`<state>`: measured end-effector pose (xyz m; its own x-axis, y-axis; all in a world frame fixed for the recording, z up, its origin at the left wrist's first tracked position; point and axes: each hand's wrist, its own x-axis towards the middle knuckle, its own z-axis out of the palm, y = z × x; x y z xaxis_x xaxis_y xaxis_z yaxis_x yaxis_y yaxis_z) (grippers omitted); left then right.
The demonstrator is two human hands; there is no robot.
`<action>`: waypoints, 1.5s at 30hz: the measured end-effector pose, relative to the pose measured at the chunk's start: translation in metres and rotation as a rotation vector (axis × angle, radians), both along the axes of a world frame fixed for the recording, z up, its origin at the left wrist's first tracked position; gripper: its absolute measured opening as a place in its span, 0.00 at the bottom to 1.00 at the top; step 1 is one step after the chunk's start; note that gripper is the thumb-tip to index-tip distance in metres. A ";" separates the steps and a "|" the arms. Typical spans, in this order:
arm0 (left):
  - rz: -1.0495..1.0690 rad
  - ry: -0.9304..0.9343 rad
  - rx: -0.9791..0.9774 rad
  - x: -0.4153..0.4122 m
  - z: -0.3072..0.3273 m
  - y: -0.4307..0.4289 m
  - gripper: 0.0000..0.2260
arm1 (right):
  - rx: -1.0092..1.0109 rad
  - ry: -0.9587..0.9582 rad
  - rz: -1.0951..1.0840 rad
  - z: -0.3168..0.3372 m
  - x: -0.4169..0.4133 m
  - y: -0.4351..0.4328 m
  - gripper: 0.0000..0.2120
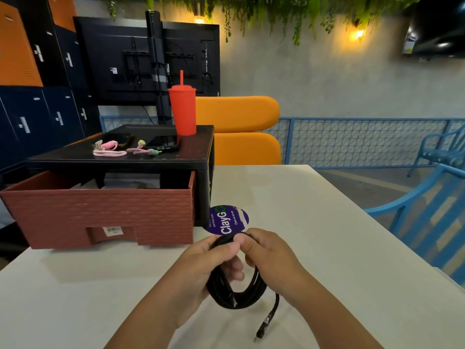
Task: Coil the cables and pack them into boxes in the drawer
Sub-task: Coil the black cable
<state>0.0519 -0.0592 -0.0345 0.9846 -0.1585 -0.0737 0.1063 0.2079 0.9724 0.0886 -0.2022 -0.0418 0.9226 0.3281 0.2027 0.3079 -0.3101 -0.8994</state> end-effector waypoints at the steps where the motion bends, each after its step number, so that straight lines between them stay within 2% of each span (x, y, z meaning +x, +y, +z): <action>1: -0.006 0.020 -0.003 0.000 -0.001 -0.001 0.10 | 0.000 0.005 0.020 0.000 -0.001 0.001 0.14; 4: -0.021 0.089 -0.107 -0.003 0.001 -0.002 0.12 | 0.026 0.042 0.049 0.003 -0.003 0.001 0.15; 7: -0.071 0.109 -0.295 -0.003 -0.001 0.000 0.17 | 0.110 0.081 0.033 0.005 -0.004 0.001 0.22; 9: -0.116 0.063 -0.416 -0.002 -0.006 0.001 0.18 | 0.190 0.108 -0.026 0.008 -0.006 0.003 0.20; 12: -0.117 -0.031 -0.462 -0.002 -0.008 -0.004 0.19 | 0.341 0.179 -0.142 0.008 -0.006 0.005 0.21; 14: -0.029 -0.011 -0.475 -0.002 -0.006 -0.011 0.18 | 0.391 0.213 -0.176 0.005 -0.006 0.007 0.21; 21: 0.276 0.021 -0.410 0.002 0.002 -0.009 0.18 | 0.403 0.304 -0.025 0.005 -0.005 0.004 0.21; 24: 0.284 -0.013 -0.416 0.005 0.005 0.004 0.17 | 0.383 0.251 -0.001 0.006 0.003 -0.008 0.13; 27: 0.252 -0.008 -0.437 0.008 0.003 0.015 0.17 | 0.304 0.182 -0.025 0.008 0.012 -0.026 0.09; 30: 0.222 0.020 -0.478 0.008 0.001 0.016 0.16 | 0.196 0.097 -0.063 0.010 0.017 -0.042 0.12; 34: 0.200 0.054 -0.497 0.009 0.002 0.017 0.16 | -0.080 -0.006 -0.143 0.008 0.020 -0.049 0.14; 36: 0.190 0.066 -0.504 0.009 0.002 0.019 0.16 | -0.146 -0.051 -0.183 0.006 0.022 -0.048 0.13; 38: 0.174 0.071 -0.493 0.010 0.001 0.019 0.16 | -0.077 -0.050 -0.227 0.005 0.024 -0.047 0.12; 42: 0.147 0.093 -0.393 0.008 0.001 0.015 0.16 | 0.202 0.036 -0.328 0.005 0.027 -0.048 0.12; 43: 0.131 0.099 -0.342 0.007 0.001 0.014 0.16 | 0.234 0.042 -0.355 0.006 0.027 -0.049 0.12; 45: 0.094 0.113 -0.196 0.005 0.001 0.011 0.17 | 0.174 0.004 -0.373 0.007 0.027 -0.050 0.12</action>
<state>0.0565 -0.0477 -0.0337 0.9830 -0.0891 -0.1606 0.1831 0.4058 0.8954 0.1156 -0.2523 -0.0348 0.9727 -0.0675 0.2221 0.1999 -0.2433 -0.9491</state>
